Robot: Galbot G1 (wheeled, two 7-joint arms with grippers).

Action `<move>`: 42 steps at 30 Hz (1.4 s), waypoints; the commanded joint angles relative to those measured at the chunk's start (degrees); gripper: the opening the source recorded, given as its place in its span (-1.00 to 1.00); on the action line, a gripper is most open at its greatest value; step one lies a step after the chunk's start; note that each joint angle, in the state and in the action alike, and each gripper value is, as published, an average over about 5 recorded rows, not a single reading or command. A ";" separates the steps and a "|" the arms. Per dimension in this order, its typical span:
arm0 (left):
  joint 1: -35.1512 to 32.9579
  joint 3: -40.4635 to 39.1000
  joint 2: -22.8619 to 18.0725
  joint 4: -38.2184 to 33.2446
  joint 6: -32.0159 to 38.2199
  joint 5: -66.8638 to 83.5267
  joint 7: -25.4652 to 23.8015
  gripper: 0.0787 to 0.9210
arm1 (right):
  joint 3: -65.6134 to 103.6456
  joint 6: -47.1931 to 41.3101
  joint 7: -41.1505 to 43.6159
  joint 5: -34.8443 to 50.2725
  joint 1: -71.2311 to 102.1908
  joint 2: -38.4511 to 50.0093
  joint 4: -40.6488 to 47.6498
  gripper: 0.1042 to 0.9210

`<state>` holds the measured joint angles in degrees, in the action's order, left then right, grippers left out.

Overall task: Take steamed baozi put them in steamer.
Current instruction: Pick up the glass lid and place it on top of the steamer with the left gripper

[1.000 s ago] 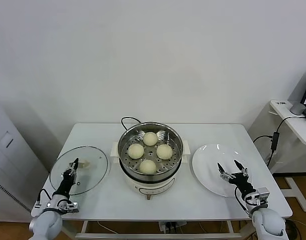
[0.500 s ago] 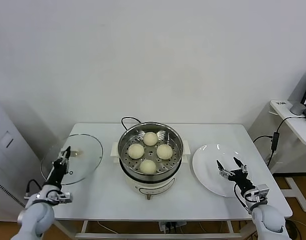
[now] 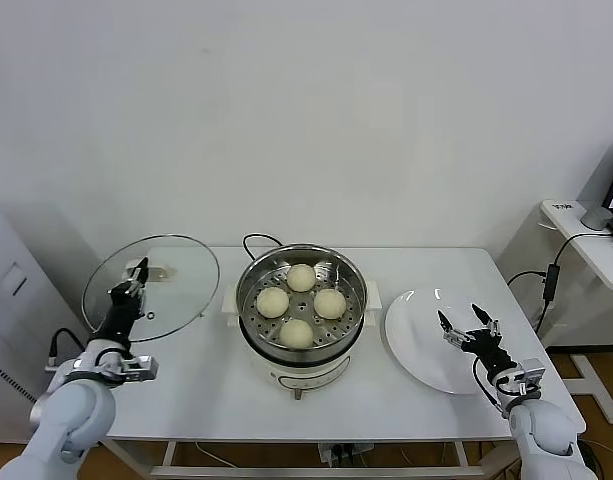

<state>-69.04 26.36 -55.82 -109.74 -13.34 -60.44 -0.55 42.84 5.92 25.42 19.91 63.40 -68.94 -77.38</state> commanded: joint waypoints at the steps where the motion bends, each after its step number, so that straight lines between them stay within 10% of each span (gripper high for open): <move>1: 5.10 -17.36 1.88 -11.62 -22.49 -5.46 -10.13 -0.95 | 0.04 -0.16 -0.05 0.53 -0.19 0.91 0.05 0.76; 16: 19.11 -34.14 -10.13 -5.42 -30.51 -14.48 -14.49 -0.95 | -0.28 -0.18 0.00 0.38 -0.65 1.56 1.09 0.76; 42: 21.01 -39.76 -17.64 3.74 -29.18 -20.35 -13.98 -0.95 | -0.51 0.24 0.20 -0.61 -0.61 0.33 2.32 0.76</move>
<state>-49.00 -11.33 -71.12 -108.61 -41.90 -78.98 -14.31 42.30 6.08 25.57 19.42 62.67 -68.58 -75.14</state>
